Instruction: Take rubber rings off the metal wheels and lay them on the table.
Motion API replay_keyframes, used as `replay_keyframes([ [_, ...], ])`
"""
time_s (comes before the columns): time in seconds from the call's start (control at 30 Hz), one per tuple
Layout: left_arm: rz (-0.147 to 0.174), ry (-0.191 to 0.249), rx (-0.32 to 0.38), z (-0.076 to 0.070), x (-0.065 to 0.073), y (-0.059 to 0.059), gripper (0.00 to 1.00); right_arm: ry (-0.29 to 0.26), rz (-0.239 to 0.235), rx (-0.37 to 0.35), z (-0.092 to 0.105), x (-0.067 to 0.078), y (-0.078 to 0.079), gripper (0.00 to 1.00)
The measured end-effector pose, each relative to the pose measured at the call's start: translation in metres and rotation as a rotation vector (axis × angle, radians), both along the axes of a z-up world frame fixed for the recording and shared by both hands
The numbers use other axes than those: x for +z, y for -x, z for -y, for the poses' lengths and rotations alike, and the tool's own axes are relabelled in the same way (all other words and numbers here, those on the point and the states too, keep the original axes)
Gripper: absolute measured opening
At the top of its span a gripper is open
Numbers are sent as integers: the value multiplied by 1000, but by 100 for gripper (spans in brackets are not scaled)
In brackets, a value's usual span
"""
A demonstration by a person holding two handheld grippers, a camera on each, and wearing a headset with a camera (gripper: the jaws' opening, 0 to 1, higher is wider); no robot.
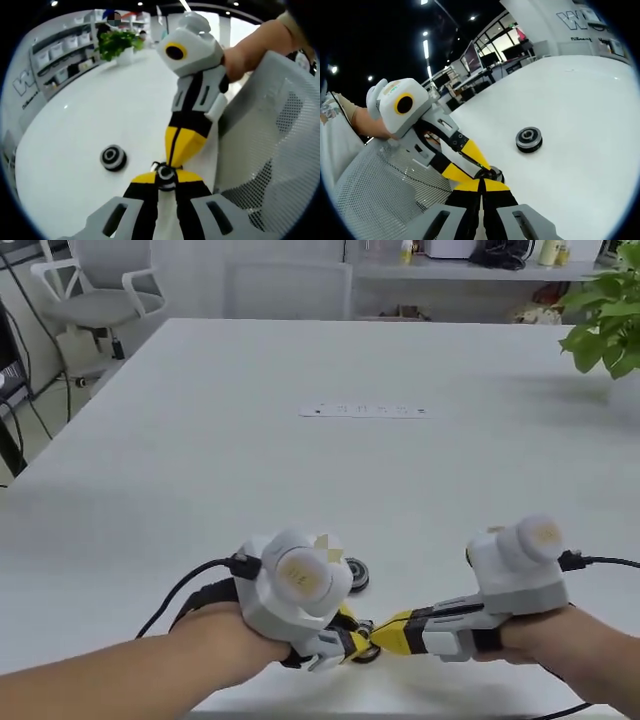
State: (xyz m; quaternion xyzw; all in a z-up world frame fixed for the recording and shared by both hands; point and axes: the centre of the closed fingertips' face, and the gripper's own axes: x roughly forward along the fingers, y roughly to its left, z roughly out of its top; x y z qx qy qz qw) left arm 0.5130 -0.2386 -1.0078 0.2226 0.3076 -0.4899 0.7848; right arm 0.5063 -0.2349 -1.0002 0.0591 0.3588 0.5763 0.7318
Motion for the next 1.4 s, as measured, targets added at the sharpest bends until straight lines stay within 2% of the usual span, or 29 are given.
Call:
replay_keyframes([
  [0.1, 0, 3, -1, 1, 0, 0, 12, -15, 7, 3, -3, 3, -1, 0],
  [0.13, 0, 5, -1, 1, 0, 0, 12, -30, -7, 4, -3, 5, -1, 0],
  [0.27, 0, 8, -3, 1, 0, 0, 12, -28, 10, 10, -3, 4, 0, 0],
  [0.4, 7, 13, -2, 2, 0, -1, 12, -8, 46, 21, 0, 0, -2, 0],
  [0.73, 8, 40, 0, 2, 1, 0, 13, -11, 32, -9, 6, 0, -3, 0],
  [1.07, -14, 50, 6, 3, 2, -1, 14, -37, 20, -35, 7, 5, -6, 0],
  [1.27, -26, 47, -10, 3, 3, 2, 20, -40, 19, -39, 7, 7, -7, 0],
  [1.4, -41, 63, -1, 2, 7, 2, 21, -43, 15, -37, 6, 8, -7, 0],
])
